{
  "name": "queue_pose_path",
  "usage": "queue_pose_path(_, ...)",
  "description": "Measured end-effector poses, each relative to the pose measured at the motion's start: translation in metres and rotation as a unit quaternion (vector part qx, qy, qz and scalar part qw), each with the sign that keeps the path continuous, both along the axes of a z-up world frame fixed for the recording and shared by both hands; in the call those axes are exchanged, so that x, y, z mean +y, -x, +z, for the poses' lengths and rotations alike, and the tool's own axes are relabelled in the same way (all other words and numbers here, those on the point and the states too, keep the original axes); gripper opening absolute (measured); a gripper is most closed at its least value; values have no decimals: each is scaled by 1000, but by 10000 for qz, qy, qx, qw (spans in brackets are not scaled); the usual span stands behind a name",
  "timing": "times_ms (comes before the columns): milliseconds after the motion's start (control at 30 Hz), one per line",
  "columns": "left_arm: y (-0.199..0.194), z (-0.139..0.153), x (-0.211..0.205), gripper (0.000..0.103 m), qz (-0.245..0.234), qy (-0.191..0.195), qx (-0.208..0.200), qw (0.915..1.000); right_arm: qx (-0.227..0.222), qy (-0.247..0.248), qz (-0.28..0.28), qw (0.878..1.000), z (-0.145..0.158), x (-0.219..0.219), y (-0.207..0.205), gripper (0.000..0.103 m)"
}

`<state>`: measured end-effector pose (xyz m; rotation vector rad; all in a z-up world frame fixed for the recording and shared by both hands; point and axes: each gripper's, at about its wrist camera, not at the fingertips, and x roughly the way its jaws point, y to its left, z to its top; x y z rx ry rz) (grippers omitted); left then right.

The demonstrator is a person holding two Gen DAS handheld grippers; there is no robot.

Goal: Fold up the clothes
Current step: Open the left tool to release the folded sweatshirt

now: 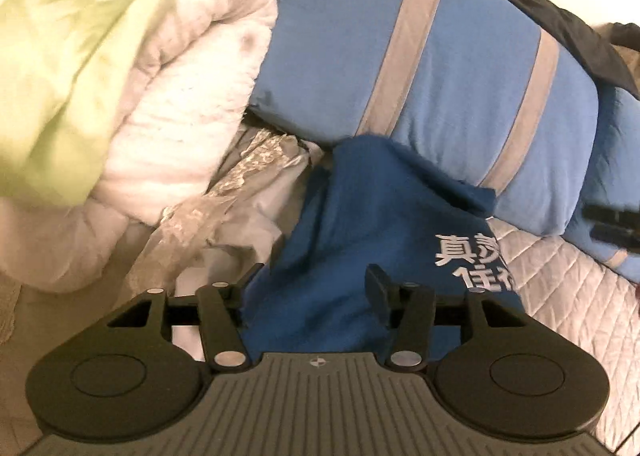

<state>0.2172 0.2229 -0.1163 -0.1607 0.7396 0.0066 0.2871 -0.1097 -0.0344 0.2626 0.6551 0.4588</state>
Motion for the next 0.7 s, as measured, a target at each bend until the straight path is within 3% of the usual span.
queue_pose_path(133,18,4,0,58,-194,-55,-66,9998,98,393,67,9992,-24,-4,22,103)
queue_pose_path(300,35,13,0,59,-337,-44,-161,9993,97,607,11,9981,-28,-25,47,103)
queue_pose_path(533,61,39,4,59,-425,-288,-275,9983,-366,1094,-15,9933,-5,-51,76,103)
queue_pose_path(700,78,75,18,59,-347,-235,-383,9984,-667,1015,-172,9925,37,-72,87,103)
